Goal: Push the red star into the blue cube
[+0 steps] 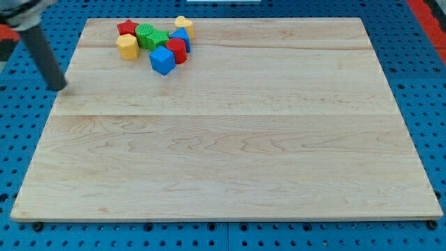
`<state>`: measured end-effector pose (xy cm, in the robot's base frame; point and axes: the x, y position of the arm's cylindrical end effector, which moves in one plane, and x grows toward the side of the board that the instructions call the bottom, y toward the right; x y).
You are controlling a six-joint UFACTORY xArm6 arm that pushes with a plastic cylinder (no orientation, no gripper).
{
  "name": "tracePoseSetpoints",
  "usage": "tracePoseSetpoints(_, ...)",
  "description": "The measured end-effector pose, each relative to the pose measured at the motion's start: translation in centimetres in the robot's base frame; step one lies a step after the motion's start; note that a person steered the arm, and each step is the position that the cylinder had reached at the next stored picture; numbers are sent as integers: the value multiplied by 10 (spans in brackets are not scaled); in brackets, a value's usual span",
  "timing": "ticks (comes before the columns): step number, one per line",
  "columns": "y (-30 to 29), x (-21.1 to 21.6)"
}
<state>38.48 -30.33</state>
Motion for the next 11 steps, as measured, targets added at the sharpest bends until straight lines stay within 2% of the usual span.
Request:
tracePoseSetpoints(2,-2,-15)
tracePoseSetpoints(3,-1,-77)
tracePoseSetpoints(4,24,-165)
tracePoseSetpoints(5,61,-193)
tracePoseSetpoints(7,147,-122)
tracePoseSetpoints(9,148,-88)
tracePoseSetpoints(10,130,-81)
tracePoseSetpoints(11,92,-101)
